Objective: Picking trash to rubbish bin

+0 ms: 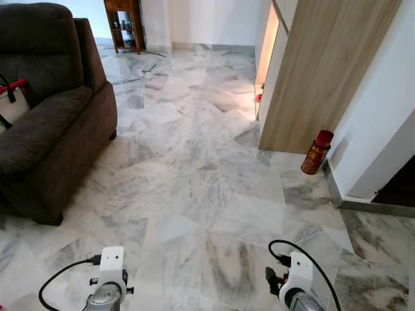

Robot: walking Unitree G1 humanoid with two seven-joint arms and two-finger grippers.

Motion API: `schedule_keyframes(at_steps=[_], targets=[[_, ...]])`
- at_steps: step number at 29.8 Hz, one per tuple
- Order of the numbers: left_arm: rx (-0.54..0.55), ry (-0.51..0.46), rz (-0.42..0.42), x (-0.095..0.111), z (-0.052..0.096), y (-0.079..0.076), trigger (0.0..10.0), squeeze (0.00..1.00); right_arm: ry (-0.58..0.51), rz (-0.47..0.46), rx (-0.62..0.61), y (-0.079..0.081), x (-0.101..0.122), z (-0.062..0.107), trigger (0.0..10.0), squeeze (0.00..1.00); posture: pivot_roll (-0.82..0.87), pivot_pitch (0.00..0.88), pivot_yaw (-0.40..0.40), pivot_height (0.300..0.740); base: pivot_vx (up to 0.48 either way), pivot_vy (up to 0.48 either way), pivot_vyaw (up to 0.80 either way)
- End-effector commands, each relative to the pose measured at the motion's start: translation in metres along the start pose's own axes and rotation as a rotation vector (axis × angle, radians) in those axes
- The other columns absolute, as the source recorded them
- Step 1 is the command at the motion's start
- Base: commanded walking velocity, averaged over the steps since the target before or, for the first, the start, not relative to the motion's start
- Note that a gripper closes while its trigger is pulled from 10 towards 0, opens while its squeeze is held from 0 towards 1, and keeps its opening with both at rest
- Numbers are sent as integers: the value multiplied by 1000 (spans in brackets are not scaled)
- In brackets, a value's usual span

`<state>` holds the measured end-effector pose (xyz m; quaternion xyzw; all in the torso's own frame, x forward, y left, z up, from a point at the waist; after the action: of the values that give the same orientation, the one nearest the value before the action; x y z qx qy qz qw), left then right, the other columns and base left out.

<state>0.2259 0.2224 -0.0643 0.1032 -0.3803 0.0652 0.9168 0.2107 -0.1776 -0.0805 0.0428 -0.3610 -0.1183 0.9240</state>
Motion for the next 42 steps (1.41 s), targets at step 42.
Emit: schedule_keyframes(at_steps=[42], targets=[[30, 26, -2, -7, 1, 13, 10000, 0, 27, -40, -49, -6, -15, 4, 10000, 0, -35, 0, 33, 740, 0, 0, 541]])
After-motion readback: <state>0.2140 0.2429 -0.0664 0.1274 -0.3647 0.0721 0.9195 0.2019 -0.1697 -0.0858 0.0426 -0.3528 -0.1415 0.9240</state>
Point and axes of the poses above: a point about 5 cm out from each wrist's last joint towards the gripper, its own z axis pointing back from the gripper into the wrist, its own x axis along the axis of the wrist's last joint, y = z × x, the point moved 1 cm from there along -z, pointing out of the wrist towards the gripper, and after that the axes turned 3 degrees about z, right-handed, at the moved point
